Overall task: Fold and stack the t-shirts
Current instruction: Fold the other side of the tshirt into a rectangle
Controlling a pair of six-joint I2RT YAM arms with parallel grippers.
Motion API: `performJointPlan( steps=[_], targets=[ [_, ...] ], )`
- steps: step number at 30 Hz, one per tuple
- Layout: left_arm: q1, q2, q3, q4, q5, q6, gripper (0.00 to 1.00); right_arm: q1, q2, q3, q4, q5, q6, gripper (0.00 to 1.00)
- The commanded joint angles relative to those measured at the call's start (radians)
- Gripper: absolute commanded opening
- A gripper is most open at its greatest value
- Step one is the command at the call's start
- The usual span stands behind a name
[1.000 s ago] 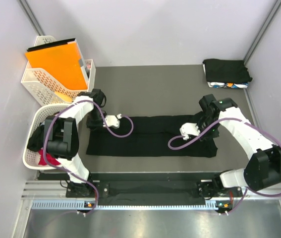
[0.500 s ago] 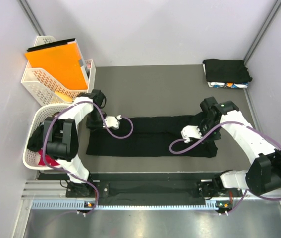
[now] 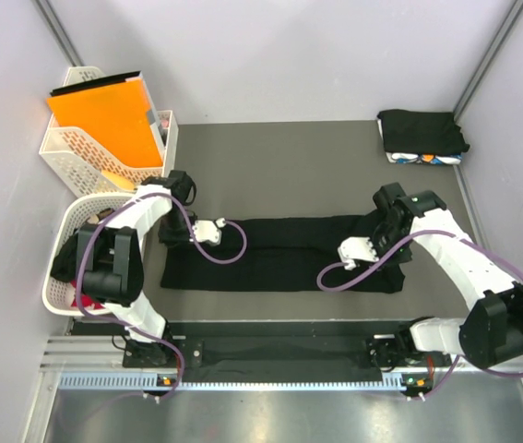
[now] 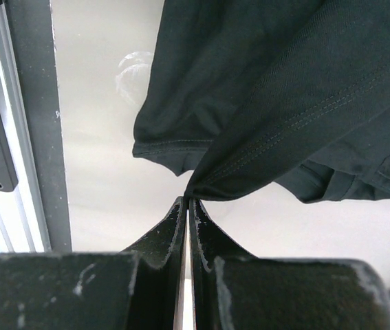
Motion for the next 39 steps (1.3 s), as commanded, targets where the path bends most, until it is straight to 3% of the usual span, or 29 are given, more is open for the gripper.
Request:
performJointPlan(
  steps=[1, 17, 21, 26, 34, 39],
  targets=[
    [0.001, -0.029, -0.037, -0.041, -0.009, 0.029, 0.00, 0.024, -0.026, -0.004, -0.068, 0.007, -0.023, 0.00],
    [-0.001, 0.032, -0.013, -0.043, -0.035, 0.033, 0.00, 0.084, -0.031, -0.023, -0.065, -0.017, -0.011, 0.00],
    [-0.009, 0.047, -0.011, -0.043, -0.044, 0.029, 0.10, 0.101, -0.028, -0.029, -0.065, -0.025, -0.014, 0.00],
    [-0.010, 0.055, -0.008, -0.041, -0.049, 0.019, 0.12, 0.128, -0.020, -0.023, -0.062, -0.034, -0.016, 0.00],
    [-0.010, 0.058, -0.016, -0.038, -0.068, 0.013, 0.35, 0.170, -0.016, -0.038, -0.049, -0.036, -0.003, 0.00],
    [-0.010, 0.054, -0.013, -0.029, -0.071, 0.020, 0.51, 0.207, -0.013, -0.056, -0.031, -0.031, 0.018, 0.14]
  ],
)
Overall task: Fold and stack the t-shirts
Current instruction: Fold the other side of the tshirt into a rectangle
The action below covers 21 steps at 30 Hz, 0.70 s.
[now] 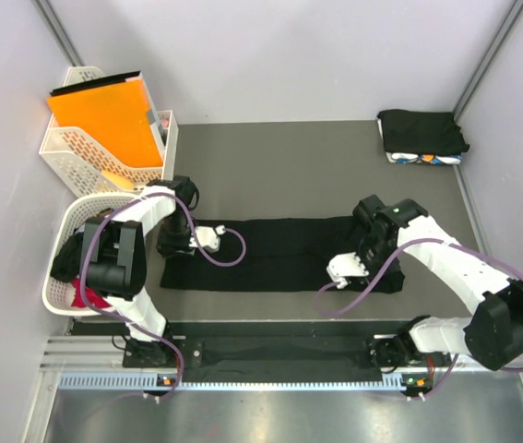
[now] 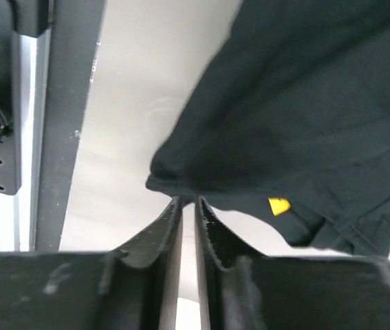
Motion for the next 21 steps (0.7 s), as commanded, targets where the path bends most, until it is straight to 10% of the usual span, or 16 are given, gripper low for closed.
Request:
performJointPlan(
  steps=[1, 7, 12, 15, 21],
  targets=[
    [-0.001, 0.004, 0.024, -0.021, -0.008, 0.018, 0.52, 0.044, -0.008, -0.015, -0.030, -0.024, 0.011, 0.18],
    [0.000, 0.010, 0.047, 0.010, -0.013, 0.013, 0.57, 0.072, -0.029, -0.035, -0.024, -0.010, 0.030, 0.45],
    [0.006, 0.017, 0.113, 0.086, -0.004, -0.036, 0.60, 0.068, -0.029, -0.018, 0.083, 0.005, 0.112, 0.47],
    [0.006, 0.025, 0.211, 0.135, 0.054, -0.126, 0.91, 0.023, -0.002, 0.049, 0.211, -0.007, 0.212, 0.43],
    [-0.023, 0.011, 0.297, 0.177, 0.162, -0.211, 0.99, -0.086, 0.274, 0.420, 0.056, -0.269, 0.355, 0.43]
  ],
)
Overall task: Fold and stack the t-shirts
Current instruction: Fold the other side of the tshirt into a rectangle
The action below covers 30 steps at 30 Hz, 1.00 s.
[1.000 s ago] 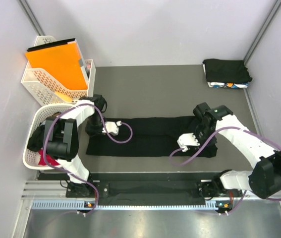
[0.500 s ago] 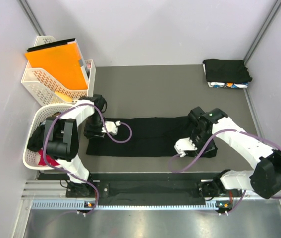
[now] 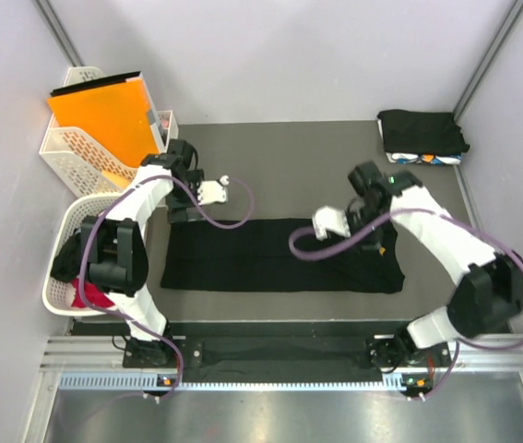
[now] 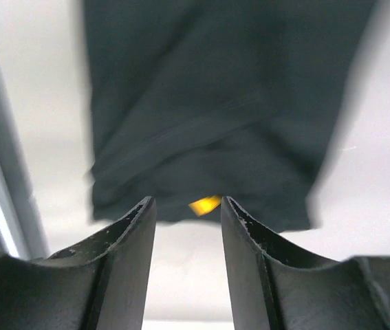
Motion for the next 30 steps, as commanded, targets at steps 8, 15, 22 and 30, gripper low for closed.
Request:
performJointPlan(
  steps=[8, 15, 22, 30],
  targets=[
    [-0.073, -0.046, -0.079, 0.175, -0.016, -0.048, 0.99, -0.103, 0.425, 0.431, -0.167, -0.312, 0.097, 0.38],
    [-0.092, -0.069, -0.145, 0.235, -0.034, -0.054, 0.99, -0.118, 0.507, 0.450, -0.146, -0.325, 0.087, 0.36],
    [-0.126, -0.051, -0.187, 0.287, -0.056, -0.082, 0.99, -0.129, 0.559, 0.454, -0.112, -0.322, 0.081, 0.39],
    [-0.147, -0.034, -0.179, 0.292, -0.059, -0.083, 0.99, -0.137, 0.603, 0.430, -0.073, -0.315, 0.080, 0.40]
  ],
)
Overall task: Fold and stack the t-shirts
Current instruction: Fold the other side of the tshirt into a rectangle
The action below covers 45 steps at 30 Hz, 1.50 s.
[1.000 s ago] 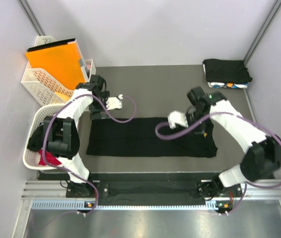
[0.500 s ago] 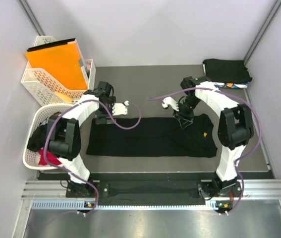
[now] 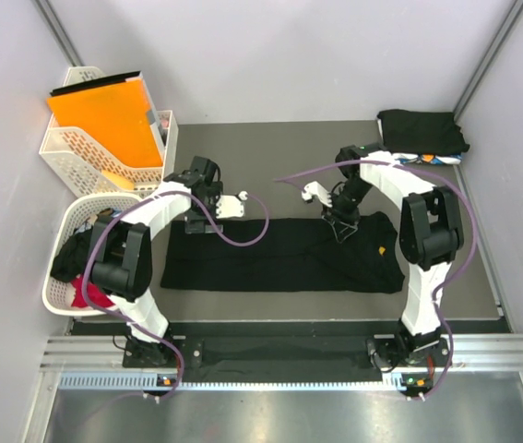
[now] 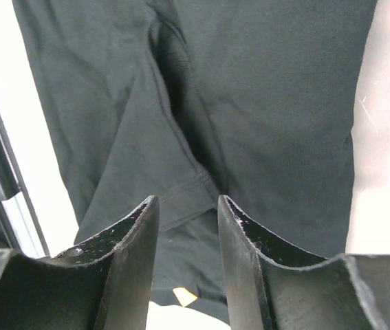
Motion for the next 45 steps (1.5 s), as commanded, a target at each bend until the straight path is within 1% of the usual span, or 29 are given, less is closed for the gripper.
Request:
performJointPlan(
  steps=[1, 6, 9, 15, 16, 18, 19, 20, 28, 33, 37, 41, 45],
  targets=[
    [-0.009, -0.003, 0.006, 0.038, -0.010, -0.013, 0.99, -0.013, 0.020, 0.008, 0.029, -0.032, -0.014, 0.40],
    [-0.024, 0.007, 0.011, 0.036, -0.013, -0.016, 0.99, -0.024, 0.057, 0.018, 0.043, -0.040, -0.008, 0.40],
    [-0.034, 0.014, 0.009, 0.038, -0.014, -0.017, 0.99, -0.024, 0.072, 0.020, 0.048, -0.043, -0.008, 0.37],
    [-0.049, 0.012, 0.009, 0.038, -0.025, -0.023, 0.99, -0.024, 0.082, 0.012, 0.054, -0.040, -0.016, 0.25],
    [-0.050, 0.012, 0.007, 0.038, -0.030, -0.023, 0.99, -0.026, 0.082, 0.011, 0.055, -0.038, -0.014, 0.18],
    [-0.054, 0.015, 0.007, 0.033, -0.031, -0.025, 0.99, -0.026, 0.083, 0.014, 0.055, -0.040, -0.017, 0.11],
    [-0.055, 0.014, 0.006, 0.036, -0.033, -0.025, 0.99, -0.026, 0.083, 0.014, 0.051, -0.038, -0.022, 0.03],
    [-0.055, 0.014, 0.006, 0.036, -0.033, -0.025, 0.99, -0.026, 0.083, 0.015, 0.048, -0.037, -0.022, 0.00],
    [-0.055, 0.020, 0.003, 0.039, -0.037, -0.016, 0.99, -0.026, 0.056, 0.020, 0.026, -0.023, -0.037, 0.00],
    [-0.058, 0.024, 0.001, 0.041, -0.037, -0.022, 0.99, -0.001, -0.004, 0.035, -0.066, -0.049, -0.069, 0.00],
    [-0.058, 0.027, 0.000, 0.045, -0.044, -0.014, 0.99, 0.036, -0.070, -0.003, -0.142, -0.035, -0.112, 0.00],
    [-0.058, 0.032, 0.007, 0.047, -0.036, -0.014, 0.99, 0.080, -0.160, -0.067, -0.144, -0.003, -0.126, 0.00],
    [-0.063, 0.040, 0.011, 0.051, -0.034, -0.013, 0.99, 0.125, -0.178, -0.110, -0.143, 0.003, -0.122, 0.00]
  ],
)
